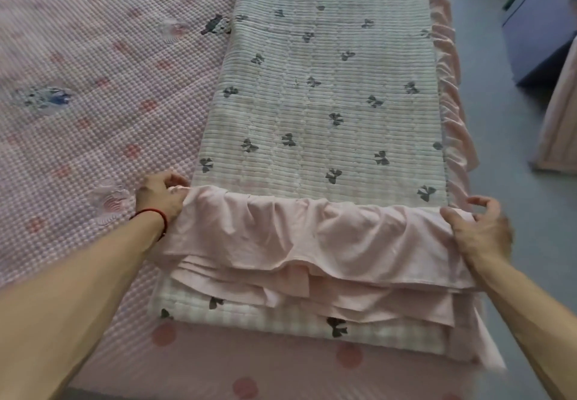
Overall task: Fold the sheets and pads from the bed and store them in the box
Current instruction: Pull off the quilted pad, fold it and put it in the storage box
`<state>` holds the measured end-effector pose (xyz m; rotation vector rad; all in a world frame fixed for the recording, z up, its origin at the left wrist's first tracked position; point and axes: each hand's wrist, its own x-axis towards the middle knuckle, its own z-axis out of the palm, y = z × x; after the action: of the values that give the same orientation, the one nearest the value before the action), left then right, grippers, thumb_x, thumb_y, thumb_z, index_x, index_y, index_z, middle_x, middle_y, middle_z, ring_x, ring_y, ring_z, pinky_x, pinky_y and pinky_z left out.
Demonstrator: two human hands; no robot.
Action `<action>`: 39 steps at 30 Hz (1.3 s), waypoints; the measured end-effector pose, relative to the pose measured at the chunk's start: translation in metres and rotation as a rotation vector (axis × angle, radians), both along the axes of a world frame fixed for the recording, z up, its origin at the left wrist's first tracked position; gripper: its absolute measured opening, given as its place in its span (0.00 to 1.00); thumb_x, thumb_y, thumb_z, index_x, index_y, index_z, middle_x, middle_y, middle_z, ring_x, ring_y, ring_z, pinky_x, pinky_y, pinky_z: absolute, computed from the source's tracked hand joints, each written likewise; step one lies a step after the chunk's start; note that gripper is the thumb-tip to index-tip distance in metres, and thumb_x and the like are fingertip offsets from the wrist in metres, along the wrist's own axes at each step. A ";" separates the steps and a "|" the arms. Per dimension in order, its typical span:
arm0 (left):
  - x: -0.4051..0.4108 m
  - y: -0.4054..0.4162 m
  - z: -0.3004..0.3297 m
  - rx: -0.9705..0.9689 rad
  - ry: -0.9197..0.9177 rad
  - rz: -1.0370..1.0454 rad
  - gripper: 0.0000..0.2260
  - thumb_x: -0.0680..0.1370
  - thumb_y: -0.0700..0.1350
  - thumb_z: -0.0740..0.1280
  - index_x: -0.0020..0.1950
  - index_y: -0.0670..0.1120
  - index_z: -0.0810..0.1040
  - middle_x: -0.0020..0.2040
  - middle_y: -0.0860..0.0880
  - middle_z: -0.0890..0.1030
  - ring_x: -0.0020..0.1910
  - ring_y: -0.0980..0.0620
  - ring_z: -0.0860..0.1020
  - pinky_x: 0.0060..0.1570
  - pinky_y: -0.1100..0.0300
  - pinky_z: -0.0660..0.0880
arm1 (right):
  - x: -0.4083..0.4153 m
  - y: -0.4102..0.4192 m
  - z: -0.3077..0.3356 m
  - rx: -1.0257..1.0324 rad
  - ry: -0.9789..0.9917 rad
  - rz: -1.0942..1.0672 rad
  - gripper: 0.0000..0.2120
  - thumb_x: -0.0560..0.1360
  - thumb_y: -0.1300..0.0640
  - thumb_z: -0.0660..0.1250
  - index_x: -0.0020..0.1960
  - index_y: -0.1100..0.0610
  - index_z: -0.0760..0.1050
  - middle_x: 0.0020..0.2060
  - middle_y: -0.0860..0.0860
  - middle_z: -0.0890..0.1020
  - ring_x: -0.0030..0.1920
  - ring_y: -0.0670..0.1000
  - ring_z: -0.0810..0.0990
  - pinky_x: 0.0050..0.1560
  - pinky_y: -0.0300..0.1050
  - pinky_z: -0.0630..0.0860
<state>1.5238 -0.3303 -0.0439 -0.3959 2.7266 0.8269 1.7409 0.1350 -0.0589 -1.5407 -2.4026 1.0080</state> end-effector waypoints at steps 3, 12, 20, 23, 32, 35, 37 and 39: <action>0.007 0.018 -0.016 -0.206 0.026 -0.005 0.09 0.77 0.44 0.68 0.56 0.50 0.82 0.63 0.43 0.79 0.66 0.38 0.73 0.65 0.42 0.70 | -0.007 -0.020 -0.007 0.301 -0.088 0.010 0.24 0.80 0.43 0.62 0.69 0.57 0.67 0.64 0.65 0.76 0.64 0.68 0.74 0.64 0.64 0.69; 0.110 0.120 -0.094 -0.465 0.293 -0.820 0.28 0.82 0.61 0.57 0.81 0.66 0.52 0.84 0.52 0.49 0.82 0.39 0.45 0.71 0.24 0.44 | -0.027 -0.133 -0.067 0.484 -0.274 0.936 0.30 0.83 0.37 0.48 0.83 0.42 0.54 0.84 0.51 0.49 0.83 0.57 0.45 0.77 0.72 0.37; 0.076 0.046 -0.100 -0.558 0.233 -0.635 0.28 0.81 0.63 0.49 0.81 0.64 0.51 0.84 0.45 0.44 0.80 0.33 0.40 0.69 0.21 0.42 | 0.023 -0.018 -0.067 0.343 -0.550 0.665 0.35 0.78 0.26 0.36 0.82 0.36 0.42 0.83 0.44 0.40 0.83 0.54 0.38 0.75 0.75 0.39; 0.068 0.041 -0.103 -0.506 0.154 -0.509 0.28 0.80 0.63 0.49 0.81 0.66 0.50 0.83 0.45 0.40 0.80 0.34 0.37 0.64 0.17 0.44 | 0.022 -0.012 -0.080 0.193 -0.495 0.655 0.37 0.75 0.24 0.36 0.81 0.34 0.39 0.81 0.40 0.34 0.82 0.53 0.34 0.76 0.75 0.44; 0.079 0.045 -0.055 -0.428 0.177 -0.704 0.31 0.80 0.66 0.48 0.82 0.62 0.47 0.83 0.44 0.41 0.80 0.34 0.38 0.65 0.18 0.42 | 0.014 -0.051 -0.036 0.439 -0.570 0.814 0.31 0.85 0.40 0.44 0.83 0.43 0.36 0.81 0.49 0.31 0.80 0.60 0.30 0.72 0.80 0.39; 0.136 0.046 -0.034 -0.263 0.364 -1.036 0.35 0.78 0.67 0.58 0.81 0.54 0.59 0.83 0.41 0.52 0.81 0.33 0.48 0.66 0.19 0.45 | 0.032 -0.097 -0.014 0.399 -0.386 1.161 0.34 0.83 0.34 0.46 0.83 0.43 0.37 0.82 0.48 0.33 0.81 0.57 0.31 0.73 0.76 0.33; 0.168 0.038 -0.037 -0.308 0.285 -1.156 0.41 0.73 0.72 0.62 0.81 0.56 0.60 0.83 0.43 0.54 0.81 0.34 0.50 0.65 0.18 0.49 | 0.048 -0.121 -0.015 0.288 -0.431 1.324 0.42 0.79 0.25 0.46 0.82 0.43 0.33 0.81 0.48 0.30 0.80 0.57 0.28 0.72 0.77 0.31; 0.178 0.024 -0.048 -0.441 0.121 -1.230 0.50 0.67 0.74 0.66 0.83 0.56 0.54 0.84 0.45 0.49 0.81 0.35 0.48 0.64 0.16 0.49 | 0.068 -0.124 -0.024 0.275 -0.475 1.338 0.50 0.73 0.19 0.48 0.83 0.45 0.35 0.81 0.50 0.31 0.81 0.59 0.30 0.70 0.83 0.39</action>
<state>1.7015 -0.3064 -0.0917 1.1770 2.5006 -0.0974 1.8090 0.0108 -0.0830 0.1492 -3.6716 0.2839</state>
